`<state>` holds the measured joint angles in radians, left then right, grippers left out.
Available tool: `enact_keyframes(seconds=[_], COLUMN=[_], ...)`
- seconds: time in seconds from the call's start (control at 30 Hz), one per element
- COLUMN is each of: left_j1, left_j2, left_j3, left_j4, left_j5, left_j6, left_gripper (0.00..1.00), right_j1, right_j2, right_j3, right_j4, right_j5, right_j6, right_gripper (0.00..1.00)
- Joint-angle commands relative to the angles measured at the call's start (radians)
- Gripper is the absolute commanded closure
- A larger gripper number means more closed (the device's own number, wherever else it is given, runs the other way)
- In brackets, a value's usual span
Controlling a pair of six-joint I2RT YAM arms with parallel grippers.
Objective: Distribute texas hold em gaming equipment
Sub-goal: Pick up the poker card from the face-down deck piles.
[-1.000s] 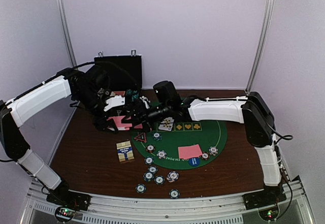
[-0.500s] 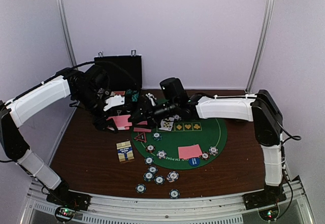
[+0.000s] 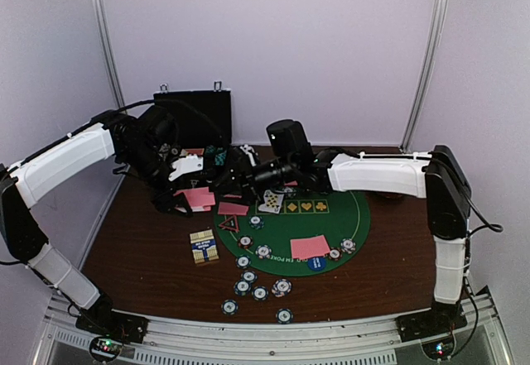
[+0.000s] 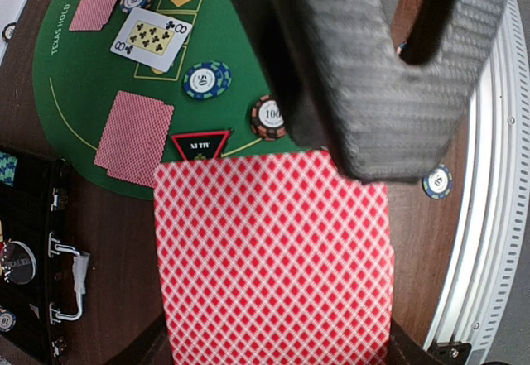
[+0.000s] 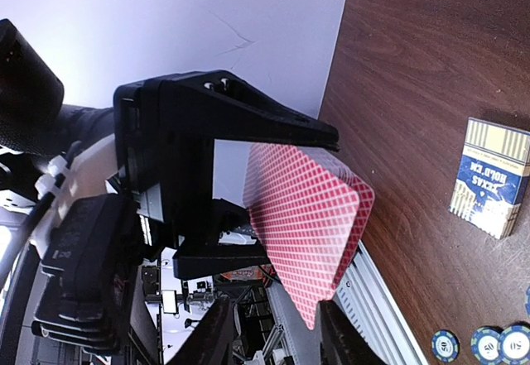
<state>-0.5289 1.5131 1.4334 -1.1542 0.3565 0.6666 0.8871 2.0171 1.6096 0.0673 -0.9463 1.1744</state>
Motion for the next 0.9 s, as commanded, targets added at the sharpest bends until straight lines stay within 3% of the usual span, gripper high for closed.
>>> enact_keyframes(seconds=[0.0, 0.3, 0.87], left_j1=[0.006, 0.006, 0.006], left_j2=[-0.024, -0.027, -0.027], left_j3=[0.028, 0.025, 0.028], left_j4=[0.009, 0.009, 0.009], left_j5=[0.02, 0.017, 0.015], left_j6=[-0.002, 0.0, 0.001], left_gripper=[1.0, 1.0, 1.0], right_j1=[0.007, 0.003, 0.019], right_j2=[-0.014, -0.027, 0.011], right_j3=[-0.017, -0.016, -0.004], right_j4=[0.012, -0.039, 0.117], right_j5=[-0.008, 0.003, -0.024], right_j6=[0.002, -0.046, 0.073], right_gripper=[0.61, 0.51, 0.58])
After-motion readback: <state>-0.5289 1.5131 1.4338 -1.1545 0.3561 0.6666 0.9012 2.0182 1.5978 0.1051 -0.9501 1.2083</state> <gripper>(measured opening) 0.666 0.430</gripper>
